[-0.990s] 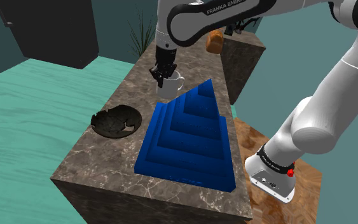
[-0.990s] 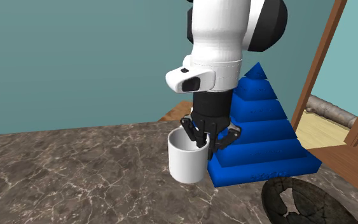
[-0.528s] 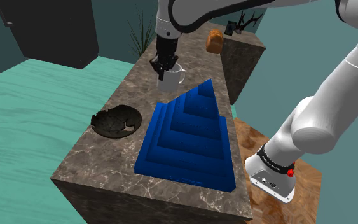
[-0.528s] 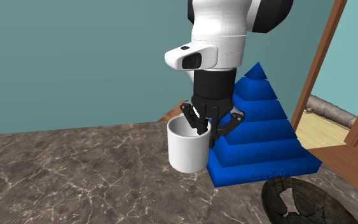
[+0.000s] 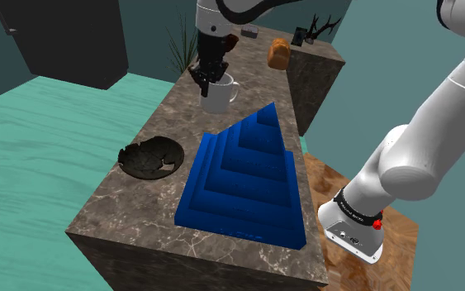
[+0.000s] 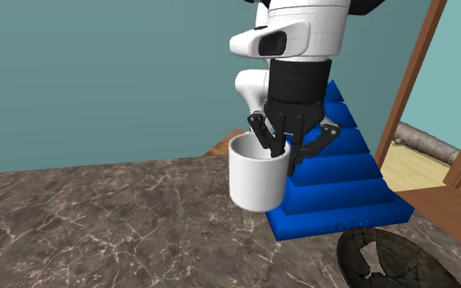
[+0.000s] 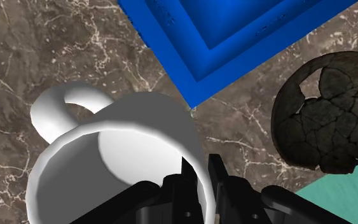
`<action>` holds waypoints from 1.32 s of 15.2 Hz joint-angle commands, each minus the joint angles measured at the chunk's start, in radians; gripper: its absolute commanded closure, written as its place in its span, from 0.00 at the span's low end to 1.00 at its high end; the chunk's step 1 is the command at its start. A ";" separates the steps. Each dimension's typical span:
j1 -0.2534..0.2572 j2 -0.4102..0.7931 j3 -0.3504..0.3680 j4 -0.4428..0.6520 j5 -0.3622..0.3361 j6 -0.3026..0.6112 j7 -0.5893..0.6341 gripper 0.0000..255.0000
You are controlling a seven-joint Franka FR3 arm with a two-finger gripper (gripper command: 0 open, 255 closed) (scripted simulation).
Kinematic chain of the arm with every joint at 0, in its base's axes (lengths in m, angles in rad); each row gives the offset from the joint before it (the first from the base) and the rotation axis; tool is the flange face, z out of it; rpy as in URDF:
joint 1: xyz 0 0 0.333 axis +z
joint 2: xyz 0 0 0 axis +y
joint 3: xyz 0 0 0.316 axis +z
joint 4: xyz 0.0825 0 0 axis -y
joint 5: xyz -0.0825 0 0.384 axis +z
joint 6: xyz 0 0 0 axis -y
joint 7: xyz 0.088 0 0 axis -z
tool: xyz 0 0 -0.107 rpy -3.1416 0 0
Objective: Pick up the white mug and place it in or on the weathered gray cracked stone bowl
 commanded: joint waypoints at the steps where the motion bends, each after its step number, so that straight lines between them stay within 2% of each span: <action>1: 0.023 0.023 0.022 0.032 -0.007 -0.009 0.049 1.00; 9: 0.131 0.157 0.101 0.219 -0.057 -0.070 0.245 1.00; 17: 0.274 0.359 0.148 0.509 -0.139 -0.175 0.426 1.00; 20: 0.272 0.360 0.146 0.471 -0.140 -0.136 0.428 1.00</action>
